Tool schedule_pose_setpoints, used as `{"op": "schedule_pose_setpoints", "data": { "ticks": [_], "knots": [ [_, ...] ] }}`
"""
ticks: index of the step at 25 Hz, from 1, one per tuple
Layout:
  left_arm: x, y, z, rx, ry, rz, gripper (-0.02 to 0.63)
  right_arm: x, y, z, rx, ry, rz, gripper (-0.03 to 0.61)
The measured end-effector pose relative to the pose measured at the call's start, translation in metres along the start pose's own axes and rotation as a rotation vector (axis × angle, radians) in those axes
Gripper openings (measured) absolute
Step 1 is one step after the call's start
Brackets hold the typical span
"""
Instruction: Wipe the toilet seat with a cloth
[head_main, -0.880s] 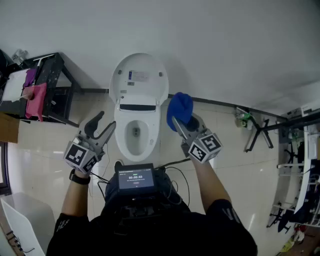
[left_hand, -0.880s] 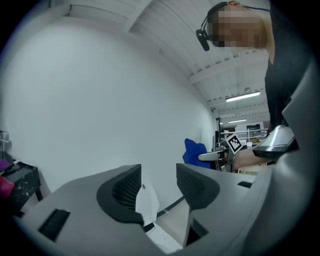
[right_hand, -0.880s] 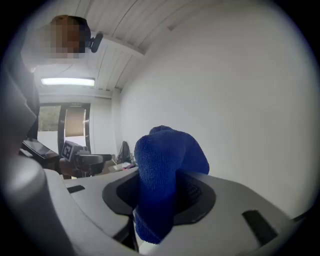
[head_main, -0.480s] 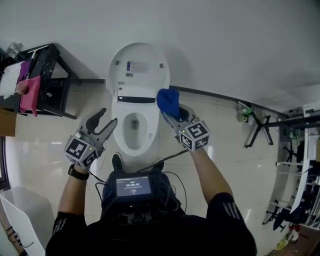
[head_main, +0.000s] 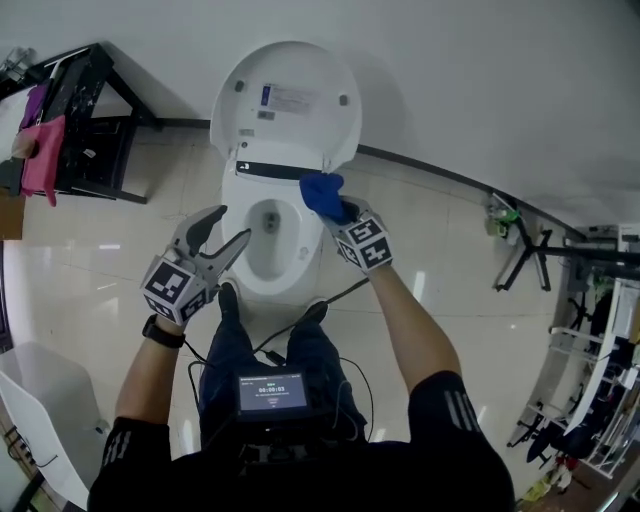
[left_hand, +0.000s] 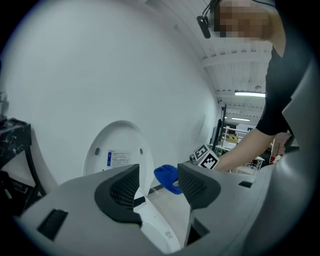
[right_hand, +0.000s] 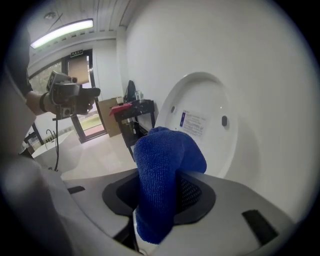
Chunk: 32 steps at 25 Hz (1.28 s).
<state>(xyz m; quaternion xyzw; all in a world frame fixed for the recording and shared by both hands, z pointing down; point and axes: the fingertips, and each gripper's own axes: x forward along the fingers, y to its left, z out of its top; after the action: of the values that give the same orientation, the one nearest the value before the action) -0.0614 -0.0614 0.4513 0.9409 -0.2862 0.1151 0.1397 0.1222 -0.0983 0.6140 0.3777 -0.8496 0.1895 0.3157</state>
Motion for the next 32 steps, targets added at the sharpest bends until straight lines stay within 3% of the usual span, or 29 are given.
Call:
{"op": "schedule_pose_setpoints", "data": {
  "ticks": [3,6,11,15,21,24,32],
  "knots": [
    [0.018,0.001,-0.021,-0.050,0.002,0.017,0.236,0.041,-0.015,-0.043,0.027,0.076,0.014,0.169],
    [0.027,0.004,-0.060,-0.045,0.037,0.009,0.236,0.078,-0.020,-0.085,0.032,0.155,0.031,0.169],
    [0.043,0.017,-0.118,-0.119,0.073,0.044,0.242,0.148,-0.036,-0.144,-0.012,0.270,0.045,0.169],
    [0.056,0.022,-0.156,-0.110,0.100,0.022,0.242,0.191,-0.043,-0.180,-0.043,0.349,0.039,0.169],
    [0.063,0.036,-0.175,-0.171,0.090,0.062,0.242,0.237,-0.059,-0.232,-0.083,0.464,0.010,0.169],
    [0.063,0.036,-0.181,-0.190,0.100,0.068,0.242,0.248,-0.054,-0.259,-0.032,0.514,0.042,0.170],
    [0.063,0.031,-0.186,-0.191,0.109,0.064,0.242,0.241,-0.026,-0.271,-0.014,0.539,0.089,0.170]
  ]
}}
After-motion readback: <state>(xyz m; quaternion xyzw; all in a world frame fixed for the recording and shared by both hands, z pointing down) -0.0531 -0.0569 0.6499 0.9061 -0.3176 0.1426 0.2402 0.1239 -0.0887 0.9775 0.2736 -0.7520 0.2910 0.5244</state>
